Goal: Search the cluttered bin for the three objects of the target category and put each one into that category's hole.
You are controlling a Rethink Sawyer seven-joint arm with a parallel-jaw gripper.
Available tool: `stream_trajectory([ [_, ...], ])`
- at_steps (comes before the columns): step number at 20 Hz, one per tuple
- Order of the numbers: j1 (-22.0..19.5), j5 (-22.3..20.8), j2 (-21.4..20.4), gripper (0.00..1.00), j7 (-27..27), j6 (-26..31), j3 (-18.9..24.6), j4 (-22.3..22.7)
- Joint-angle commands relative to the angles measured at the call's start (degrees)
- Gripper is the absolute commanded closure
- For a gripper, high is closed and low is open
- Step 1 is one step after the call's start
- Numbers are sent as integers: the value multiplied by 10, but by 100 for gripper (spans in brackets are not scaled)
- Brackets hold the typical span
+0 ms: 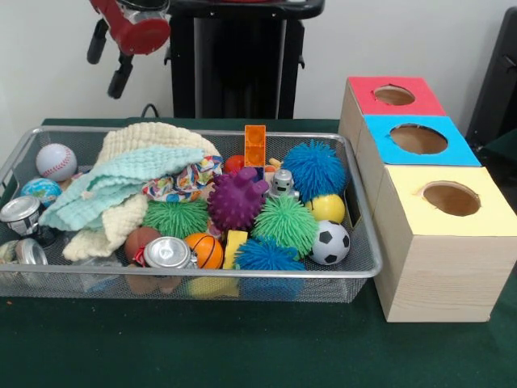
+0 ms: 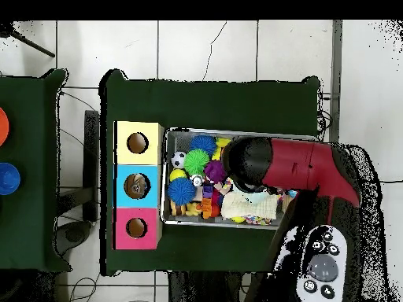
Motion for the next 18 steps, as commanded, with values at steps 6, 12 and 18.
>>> stream_trajectory([
  [6,-32,35,-73,0,-82,70,44,70],
  [12,-82,70,-41,0,-56,-114,110,129],
  [18,-103,59,-14,0,-54,-183,137,134],
])
